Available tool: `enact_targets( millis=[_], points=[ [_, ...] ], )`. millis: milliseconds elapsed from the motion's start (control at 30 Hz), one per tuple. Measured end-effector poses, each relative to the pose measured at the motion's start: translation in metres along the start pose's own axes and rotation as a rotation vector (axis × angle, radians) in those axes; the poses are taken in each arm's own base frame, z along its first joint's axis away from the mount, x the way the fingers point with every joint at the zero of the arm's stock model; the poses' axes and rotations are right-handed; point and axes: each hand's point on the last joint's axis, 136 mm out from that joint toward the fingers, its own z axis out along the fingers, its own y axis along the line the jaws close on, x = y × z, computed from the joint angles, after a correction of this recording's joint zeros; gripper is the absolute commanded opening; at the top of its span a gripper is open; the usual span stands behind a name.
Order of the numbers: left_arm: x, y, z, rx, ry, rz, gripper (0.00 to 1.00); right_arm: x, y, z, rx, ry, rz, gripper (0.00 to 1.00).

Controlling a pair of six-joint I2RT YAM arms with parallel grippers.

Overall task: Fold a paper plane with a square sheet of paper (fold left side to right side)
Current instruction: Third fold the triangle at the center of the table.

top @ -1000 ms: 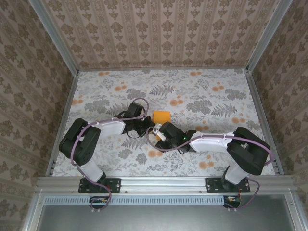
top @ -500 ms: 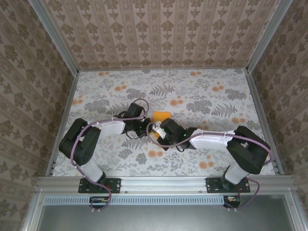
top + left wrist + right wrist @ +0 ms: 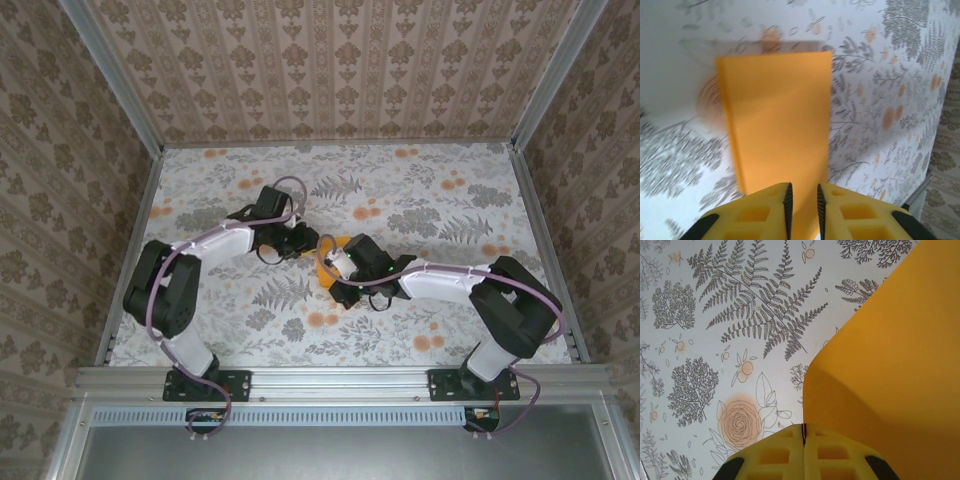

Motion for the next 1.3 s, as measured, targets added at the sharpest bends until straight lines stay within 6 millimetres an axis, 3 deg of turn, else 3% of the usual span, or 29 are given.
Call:
enact_targets(
  millis=[233,367,500,967,1300],
  points=[
    [-0.016,0.001,0.046,0.010,0.091,0.045,0.17,0.007,-0.003,0.007,-0.033,0.032,0.072,0.00],
    [-0.014,0.005,0.069,0.003,0.146,0.067,0.15,0.005,-0.004,0.006,-0.043,0.029,0.095,0.00],
    [-0.005,0.011,0.081,-0.013,0.190,0.072,0.13,0.004,-0.005,0.005,-0.060,0.026,0.125,0.00],
    [-0.001,0.014,0.084,-0.019,0.221,0.109,0.09,-0.003,-0.035,-0.005,-0.049,0.010,0.260,0.00],
    [-0.001,0.013,0.085,-0.023,0.225,0.117,0.09,0.001,-0.062,0.000,0.019,0.041,0.339,0.00]
  ],
)
